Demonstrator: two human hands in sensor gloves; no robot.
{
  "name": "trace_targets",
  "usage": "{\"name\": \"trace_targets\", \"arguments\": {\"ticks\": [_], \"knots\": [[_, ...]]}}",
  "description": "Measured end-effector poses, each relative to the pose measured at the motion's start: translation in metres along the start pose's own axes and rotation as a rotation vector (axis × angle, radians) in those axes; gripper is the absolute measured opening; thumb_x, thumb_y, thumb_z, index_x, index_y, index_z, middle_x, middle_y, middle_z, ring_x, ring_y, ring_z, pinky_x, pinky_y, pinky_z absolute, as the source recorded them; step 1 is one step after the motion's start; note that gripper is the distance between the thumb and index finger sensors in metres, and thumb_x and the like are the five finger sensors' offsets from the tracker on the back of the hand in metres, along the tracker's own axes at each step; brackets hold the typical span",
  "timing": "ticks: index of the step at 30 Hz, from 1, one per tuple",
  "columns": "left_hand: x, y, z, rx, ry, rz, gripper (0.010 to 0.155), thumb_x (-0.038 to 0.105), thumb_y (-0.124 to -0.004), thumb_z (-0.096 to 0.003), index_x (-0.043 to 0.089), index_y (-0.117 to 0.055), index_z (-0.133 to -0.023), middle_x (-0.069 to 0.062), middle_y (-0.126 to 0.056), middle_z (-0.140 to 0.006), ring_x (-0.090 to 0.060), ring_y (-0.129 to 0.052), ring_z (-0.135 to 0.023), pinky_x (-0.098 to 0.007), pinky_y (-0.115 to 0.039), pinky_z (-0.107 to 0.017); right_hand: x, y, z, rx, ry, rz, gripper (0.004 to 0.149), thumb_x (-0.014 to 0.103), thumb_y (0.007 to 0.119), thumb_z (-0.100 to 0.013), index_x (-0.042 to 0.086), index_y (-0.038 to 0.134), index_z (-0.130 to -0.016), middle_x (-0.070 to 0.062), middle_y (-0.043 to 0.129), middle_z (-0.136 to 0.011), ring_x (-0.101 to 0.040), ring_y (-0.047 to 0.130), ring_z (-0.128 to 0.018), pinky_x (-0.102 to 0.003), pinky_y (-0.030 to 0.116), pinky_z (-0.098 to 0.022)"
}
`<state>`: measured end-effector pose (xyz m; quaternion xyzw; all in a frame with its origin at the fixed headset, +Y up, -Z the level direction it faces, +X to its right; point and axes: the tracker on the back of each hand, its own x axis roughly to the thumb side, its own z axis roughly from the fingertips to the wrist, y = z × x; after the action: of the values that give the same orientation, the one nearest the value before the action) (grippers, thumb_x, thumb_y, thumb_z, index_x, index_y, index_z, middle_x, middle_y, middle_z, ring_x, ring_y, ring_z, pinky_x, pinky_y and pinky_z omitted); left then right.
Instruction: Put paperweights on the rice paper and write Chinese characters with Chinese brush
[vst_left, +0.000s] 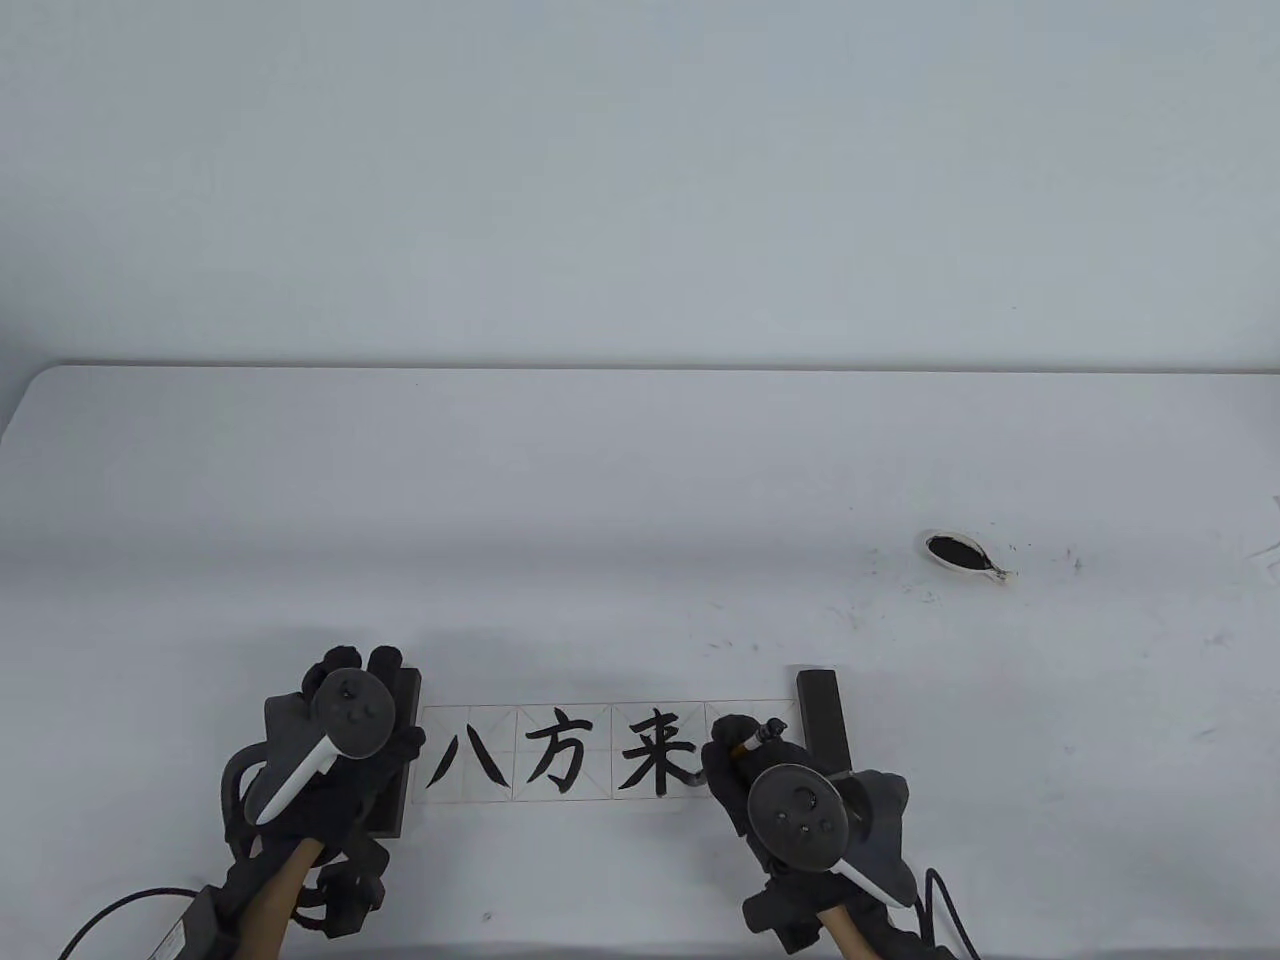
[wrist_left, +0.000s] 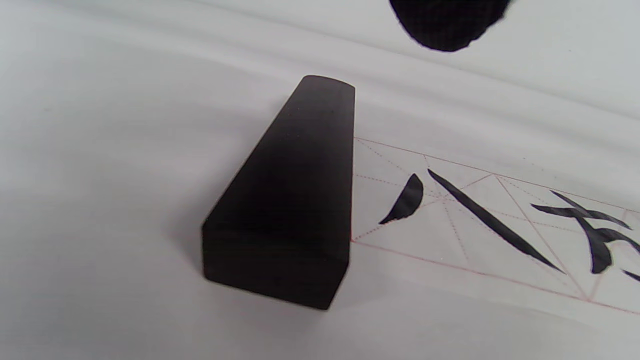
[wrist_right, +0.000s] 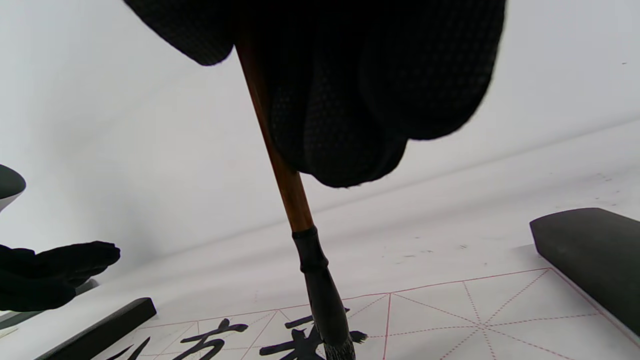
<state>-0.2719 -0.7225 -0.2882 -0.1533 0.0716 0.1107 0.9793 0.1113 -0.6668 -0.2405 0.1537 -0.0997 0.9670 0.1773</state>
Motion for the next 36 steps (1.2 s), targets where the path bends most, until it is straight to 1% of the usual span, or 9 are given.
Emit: {"name": "trace_targets", "arguments": {"ticks": [6,9,12,14,17,19,28,35,36], "knots": [[0.0,0.0,0.0,0.0,0.0,0.0,0.083,0.053,-0.059,-0.0529,0.041,-0.005,-0.115,-0.007,-0.002,-0.125,-0.036,-0.011,-0.12,-0.051,-0.012,-0.086,-0.009,-0.023,0.004,0.002,0.057,0.004,0.043,0.036,0.067,-0.057,0.005,0.078,-0.084,-0.016,0.097,-0.067,-0.027,0.101,-0.047,-0.035,0.087,-0.032],[0.0,0.0,0.0,0.0,0.0,0.0,0.083,0.053,-0.059,-0.053,0.041,-0.005,-0.115,-0.006,-0.002,-0.125,-0.036,-0.011,-0.12,-0.051,-0.012,-0.086,-0.019,-0.04,0.008,-0.054,0.075,-0.03,0.043,0.036,0.068,-0.057,0.004,0.078,-0.084,-0.017,0.097,-0.067,-0.028,0.101,-0.047,-0.035,0.087,-0.032],[0.0,0.0,0.001,0.001,0.005,0.003,0.083,0.053,-0.059,-0.0529,0.041,-0.005,-0.115,-0.006,-0.002,-0.125,-0.036,-0.011,-0.12,-0.051,-0.012,-0.087,-0.031,-0.046,0.008,-0.158,0.047,-0.034,0.043,0.037,0.071,-0.055,0.005,0.08,-0.082,-0.016,0.098,-0.064,-0.026,0.102,-0.045,-0.033,0.087,-0.03],[0.0,0.001,0.001,0.001,0.004,0.003,0.083,0.053,-0.059,-0.053,0.041,-0.005,-0.115,-0.007,-0.002,-0.125,-0.036,-0.011,-0.12,-0.051,-0.012,-0.086,-0.04,-0.044,0.007,-0.216,0.026,-0.021,0.043,0.039,0.073,-0.053,0.007,0.082,-0.08,-0.013,0.1,-0.061,-0.023,0.103,-0.041,-0.031,0.088,-0.027],[0.0,0.0,0.0,0.001,0.006,0.002,0.083,0.053,-0.059,-0.053,0.041,-0.005,-0.115,-0.006,-0.002,-0.125,-0.036,-0.011,-0.12,-0.051,-0.012,-0.086,-0.056,-0.033,0.009,-0.389,0.008,-0.047,0.039,0.042,0.075,-0.05,0.012,0.086,-0.072,-0.007,0.102,-0.052,-0.018,0.104,-0.033,-0.027,0.089,-0.022],[-0.001,0.0,0.0,-0.002,0.009,0.004,0.083,0.053,-0.059,-0.053,0.041,-0.005,-0.115,-0.005,-0.002,-0.125,-0.036,-0.011,-0.12,-0.051,-0.012,-0.086,-0.06,-0.028,0.011,-0.435,0.003,-0.055,0.037,0.042,0.074,-0.051,0.013,0.087,-0.07,-0.007,0.103,-0.05,-0.017,0.104,-0.03,-0.026,0.088,-0.02],[-0.001,0.0,-0.001,-0.006,0.005,0.002,0.083,0.053,-0.059,-0.053,0.041,-0.005,-0.115,-0.006,-0.002,-0.125,-0.036,-0.011,-0.12,-0.051,-0.012,-0.086,-0.052,-0.011,0.011,-0.36,-0.022,-0.04,0.039,0.041,0.072,-0.053,0.012,0.087,-0.074,-0.009,0.102,-0.055,-0.019,0.104,-0.034,-0.027,0.089,-0.022],[0.0,0.0,-0.001,-0.006,0.002,0.001,0.083,0.053,-0.059,-0.0529,0.041,-0.005,-0.115,-0.006,-0.002,-0.125,-0.036,-0.011,-0.12,-0.051,-0.012,-0.086,-0.05,-0.006,0.01,-0.33,-0.027,-0.039,0.04,0.041,0.072,-0.053,0.011,0.085,-0.077,-0.01,0.101,-0.058,-0.019,0.104,-0.038,-0.028,0.089,-0.024],[0.0,0.0,-0.001,-0.006,0.002,0.0,0.083,0.053,-0.059,-0.053,0.041,-0.005,-0.115,-0.007,-0.002,-0.125,-0.036,-0.011,-0.12,-0.051,-0.012,-0.086,-0.05,-0.006,0.01,-0.325,-0.027,-0.039,0.041,0.041,0.071,-0.053,0.011,0.085,-0.077,-0.01,0.101,-0.058,-0.02,0.104,-0.038,-0.028,0.089,-0.025]]}}
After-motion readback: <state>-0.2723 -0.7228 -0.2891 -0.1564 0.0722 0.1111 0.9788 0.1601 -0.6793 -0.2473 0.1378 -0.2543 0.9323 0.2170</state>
